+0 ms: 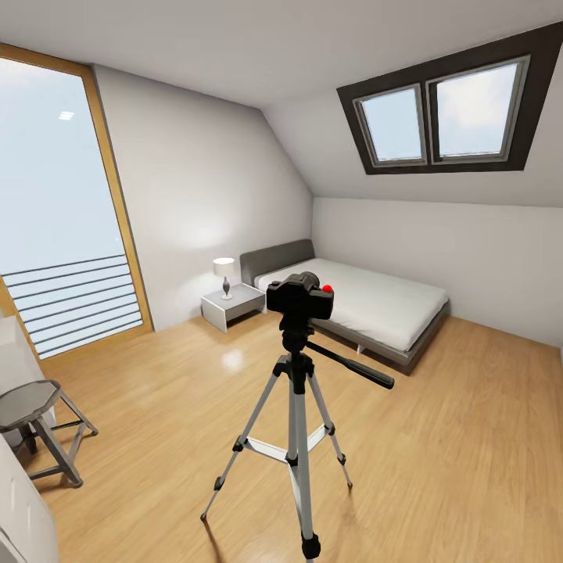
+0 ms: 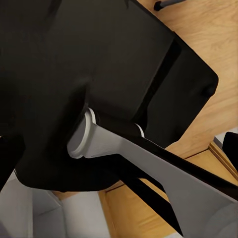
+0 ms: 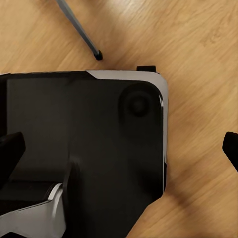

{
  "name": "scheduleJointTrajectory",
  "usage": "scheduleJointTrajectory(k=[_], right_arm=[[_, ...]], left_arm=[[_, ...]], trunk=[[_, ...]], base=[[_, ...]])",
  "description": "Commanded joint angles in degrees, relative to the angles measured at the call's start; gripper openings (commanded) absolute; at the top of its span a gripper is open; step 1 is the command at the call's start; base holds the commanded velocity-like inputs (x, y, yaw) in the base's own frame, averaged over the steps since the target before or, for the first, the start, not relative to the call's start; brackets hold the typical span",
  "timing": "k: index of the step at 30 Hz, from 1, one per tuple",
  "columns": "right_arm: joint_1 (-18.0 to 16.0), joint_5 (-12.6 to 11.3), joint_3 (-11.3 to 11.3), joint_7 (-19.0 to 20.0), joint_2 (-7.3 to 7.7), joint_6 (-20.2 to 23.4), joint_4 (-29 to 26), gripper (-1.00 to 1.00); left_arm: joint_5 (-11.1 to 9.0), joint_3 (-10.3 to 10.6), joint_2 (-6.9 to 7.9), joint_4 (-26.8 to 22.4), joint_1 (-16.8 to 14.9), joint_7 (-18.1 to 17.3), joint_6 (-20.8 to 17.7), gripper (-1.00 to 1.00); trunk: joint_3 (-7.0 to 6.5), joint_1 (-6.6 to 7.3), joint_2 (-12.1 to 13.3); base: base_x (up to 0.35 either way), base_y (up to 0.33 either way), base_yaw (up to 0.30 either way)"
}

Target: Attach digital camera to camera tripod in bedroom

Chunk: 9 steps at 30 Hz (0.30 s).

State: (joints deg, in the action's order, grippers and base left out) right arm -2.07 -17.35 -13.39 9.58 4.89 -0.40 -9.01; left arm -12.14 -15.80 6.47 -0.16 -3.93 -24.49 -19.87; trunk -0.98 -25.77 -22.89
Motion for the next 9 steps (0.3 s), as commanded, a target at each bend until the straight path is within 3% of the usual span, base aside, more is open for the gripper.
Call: scheduleJointTrajectory(k=[1, 9], right_arm=[[0.0, -0.6, -0.5, 0.1, 0.05, 0.0, 0.0, 1.00], [0.0, -0.7, -0.5, 0.1, 0.06, 0.0, 0.0, 1.00]], left_arm=[[-0.6, 0.0, 0.02, 0.0, 0.0, 0.0, -0.5, 1.00], [-0.6, 0.0, 0.03, 0.0, 0.0, 0.0, -0.5, 1.00]], trunk=[[0.02, -0.02, 0.0], [0.02, -0.02, 0.0]], base=[[0.000, 0.000, 0.000], [0.000, 0.000, 0.000]])
